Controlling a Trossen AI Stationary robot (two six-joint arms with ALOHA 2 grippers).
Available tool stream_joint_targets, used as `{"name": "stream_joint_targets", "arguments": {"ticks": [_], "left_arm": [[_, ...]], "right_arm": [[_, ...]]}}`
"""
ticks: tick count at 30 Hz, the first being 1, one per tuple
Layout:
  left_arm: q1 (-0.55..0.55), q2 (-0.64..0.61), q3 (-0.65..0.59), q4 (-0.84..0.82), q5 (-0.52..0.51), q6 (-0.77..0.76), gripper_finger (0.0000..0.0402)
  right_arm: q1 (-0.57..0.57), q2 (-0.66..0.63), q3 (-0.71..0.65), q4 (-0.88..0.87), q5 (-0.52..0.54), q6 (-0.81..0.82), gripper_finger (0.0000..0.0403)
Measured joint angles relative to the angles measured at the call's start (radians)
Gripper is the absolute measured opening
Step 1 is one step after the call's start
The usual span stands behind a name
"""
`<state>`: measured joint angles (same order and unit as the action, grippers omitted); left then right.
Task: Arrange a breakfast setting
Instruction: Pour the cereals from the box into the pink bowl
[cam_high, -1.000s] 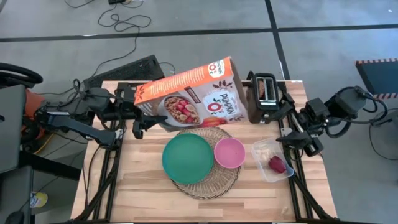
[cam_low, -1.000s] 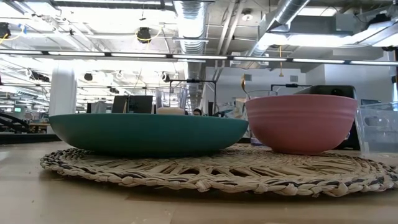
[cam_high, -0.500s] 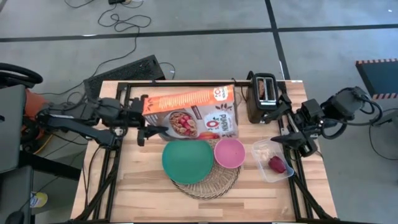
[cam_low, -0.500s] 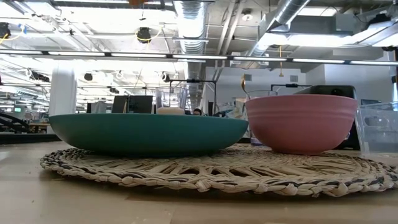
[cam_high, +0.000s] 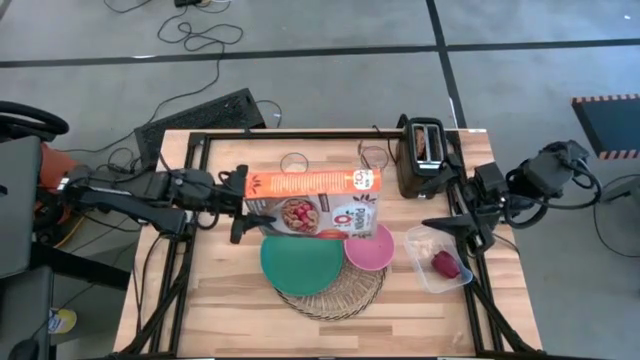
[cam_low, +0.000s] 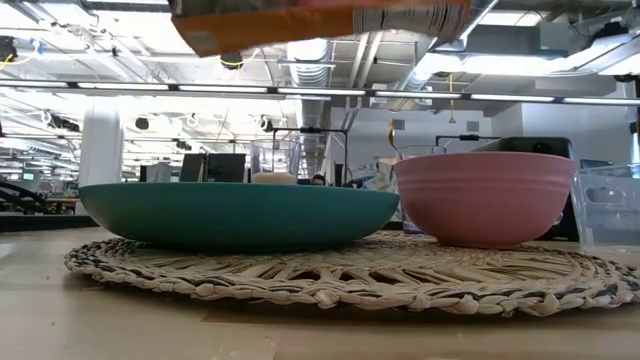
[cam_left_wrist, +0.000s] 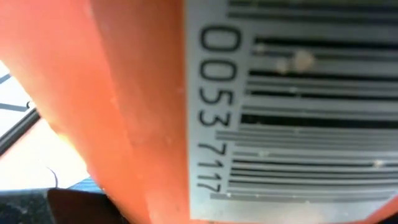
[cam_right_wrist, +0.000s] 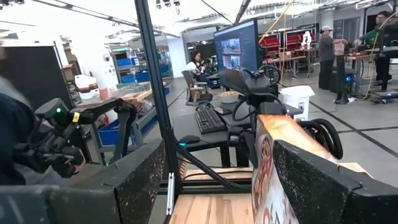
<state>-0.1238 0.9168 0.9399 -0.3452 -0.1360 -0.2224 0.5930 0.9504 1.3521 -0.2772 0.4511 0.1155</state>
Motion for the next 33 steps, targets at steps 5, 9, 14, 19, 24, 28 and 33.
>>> {"name": "stream_joint_targets", "arguments": {"ticks": [5,9,14,19,24,28,33], "left_arm": [[0.0,0.017,-0.037,0.002,0.0,-0.004,0.028],[0.0,0.019,-0.06,-0.001,-0.001,-0.015,0.028],[0.0,0.019,-0.061,-0.015,-0.019,-0.012,0.028],[0.0,0.037,-0.061,-0.036,-0.033,-0.01,0.028],[0.0,0.097,-0.036,-0.065,-0.022,-0.011,0.0279],[0.0,0.161,0.021,-0.093,0.001,-0.011,0.0279],[0.0,0.216,0.115,-0.214,0.0,-0.004,0.0279]], "right_arm": [[0.0,0.007,0.0,0.001,0.001,0.002,0.0327],[0.0,0.006,0.0,0.003,0.003,0.001,0.0327],[0.0,0.006,0.0,0.003,0.003,0.0,0.0327],[0.0,0.006,0.0,0.003,0.003,0.0,0.0327],[0.0,0.006,0.0,-0.001,0.003,0.0,0.0327],[0.0,0.005,0.0,-0.002,0.003,0.001,0.0327],[0.0,0.005,0.0,-0.008,0.002,0.008,0.0327]]}}
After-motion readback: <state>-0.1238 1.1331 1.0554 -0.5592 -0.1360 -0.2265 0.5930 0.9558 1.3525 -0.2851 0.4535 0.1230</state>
